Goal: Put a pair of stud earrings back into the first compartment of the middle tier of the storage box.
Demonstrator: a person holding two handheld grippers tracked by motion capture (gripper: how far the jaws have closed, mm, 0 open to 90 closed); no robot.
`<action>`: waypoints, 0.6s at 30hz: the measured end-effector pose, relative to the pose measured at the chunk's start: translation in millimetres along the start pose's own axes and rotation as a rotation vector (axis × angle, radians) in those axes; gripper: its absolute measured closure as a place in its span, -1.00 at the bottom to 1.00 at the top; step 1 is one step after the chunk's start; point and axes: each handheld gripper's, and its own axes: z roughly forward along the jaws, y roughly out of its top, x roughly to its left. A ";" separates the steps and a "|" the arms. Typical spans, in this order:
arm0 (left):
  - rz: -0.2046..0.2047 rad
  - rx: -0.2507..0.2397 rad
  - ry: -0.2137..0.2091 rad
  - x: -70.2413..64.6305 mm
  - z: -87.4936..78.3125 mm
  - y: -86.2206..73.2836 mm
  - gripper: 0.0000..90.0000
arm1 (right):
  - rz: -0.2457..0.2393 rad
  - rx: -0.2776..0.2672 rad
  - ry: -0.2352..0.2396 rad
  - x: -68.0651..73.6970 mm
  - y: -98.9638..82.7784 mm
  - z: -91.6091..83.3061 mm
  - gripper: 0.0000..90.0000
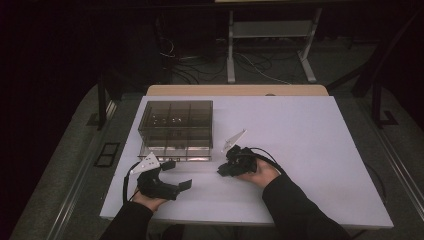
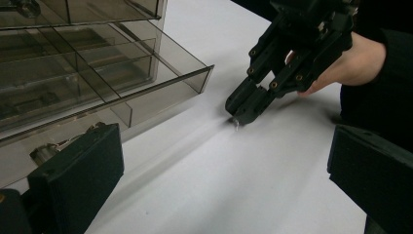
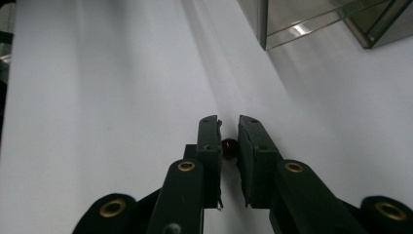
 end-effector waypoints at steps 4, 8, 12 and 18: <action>-0.001 0.001 0.000 0.0 0.2 -0.1 -1.00 | 0.002 -0.016 0.008 -1.7 4.6 -10.6 0.75; 0.000 0.002 0.001 0.0 0.2 -0.1 -1.00 | -0.005 -0.038 0.014 -2.2 15.4 -24.5 0.75; -0.001 0.002 0.000 0.0 0.2 -0.1 -1.00 | -0.020 -0.056 0.019 -0.5 31.8 -37.9 0.75; 0.003 0.002 -0.002 0.5 0.3 -0.1 -1.00 | -0.069 -0.076 0.016 3.9 63.4 -50.9 0.75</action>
